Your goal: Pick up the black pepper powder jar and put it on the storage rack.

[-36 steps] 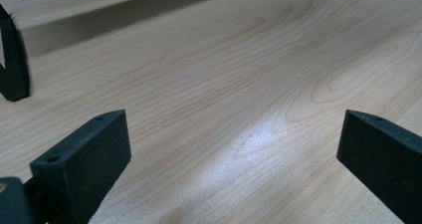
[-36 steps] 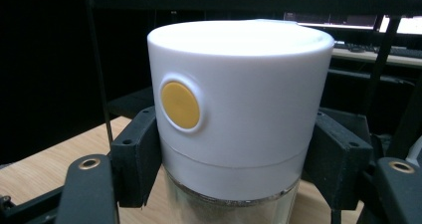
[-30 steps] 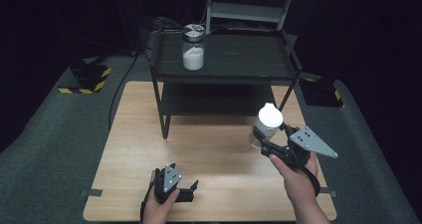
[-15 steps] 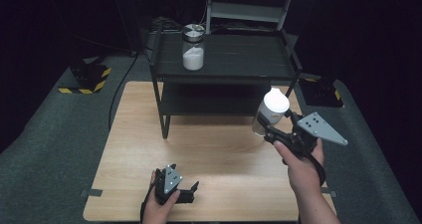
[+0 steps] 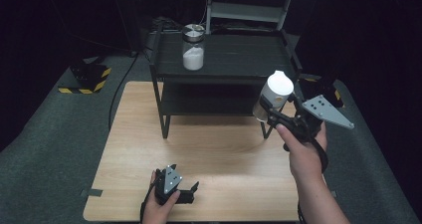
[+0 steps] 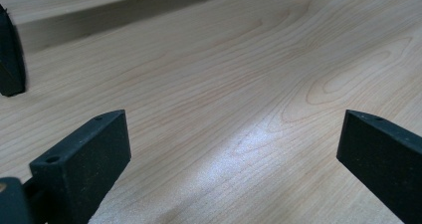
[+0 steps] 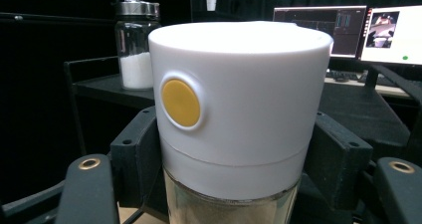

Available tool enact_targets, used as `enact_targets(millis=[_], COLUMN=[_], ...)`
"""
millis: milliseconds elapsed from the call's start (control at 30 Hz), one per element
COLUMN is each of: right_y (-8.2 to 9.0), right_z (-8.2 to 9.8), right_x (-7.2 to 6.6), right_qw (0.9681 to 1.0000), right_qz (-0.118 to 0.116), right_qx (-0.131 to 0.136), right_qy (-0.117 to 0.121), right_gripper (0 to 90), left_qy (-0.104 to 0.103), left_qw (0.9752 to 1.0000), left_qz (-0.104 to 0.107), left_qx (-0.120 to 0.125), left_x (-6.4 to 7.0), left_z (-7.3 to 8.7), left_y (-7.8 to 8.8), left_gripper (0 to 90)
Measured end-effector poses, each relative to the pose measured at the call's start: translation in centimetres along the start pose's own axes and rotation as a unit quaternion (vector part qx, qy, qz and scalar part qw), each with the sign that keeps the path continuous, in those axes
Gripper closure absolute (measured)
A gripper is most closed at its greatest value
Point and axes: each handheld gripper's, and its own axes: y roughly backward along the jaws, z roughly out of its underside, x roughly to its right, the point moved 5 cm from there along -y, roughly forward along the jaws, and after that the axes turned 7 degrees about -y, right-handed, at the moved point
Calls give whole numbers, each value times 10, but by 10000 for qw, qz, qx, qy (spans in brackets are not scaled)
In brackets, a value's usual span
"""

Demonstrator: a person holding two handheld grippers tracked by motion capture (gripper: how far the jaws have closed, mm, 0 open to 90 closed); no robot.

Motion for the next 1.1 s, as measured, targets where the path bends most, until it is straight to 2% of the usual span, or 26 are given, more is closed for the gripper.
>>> enact_targets(millis=[167,467,600,733,1100], right_y=[-6,-22,-27,-36,-58], right_z=[-7,-35,-41,-46,-57], right_x=[0,-3,-6,-8,-4], right_qw=[10000,9998,9997,9997,9990], right_qz=[30,138,152,175,345], right_qx=[37,118,148,161,235], right_qy=[27,65,87,96,125], right_gripper=[308,309,309,309,309], left_qy=[-84,9,-50,-11,-18], left_qw=[10000,10000,10000,10000,9999], left_qz=[23,55,75,97,129], left_qx=[-33,1,-13,-18,9], left_x=[1,-1,-1,-2,-3], left_z=[-1,0,-1,-1,0], left_y=[-1,0,0,-1,0], left_gripper=[6,6,6,6,6])
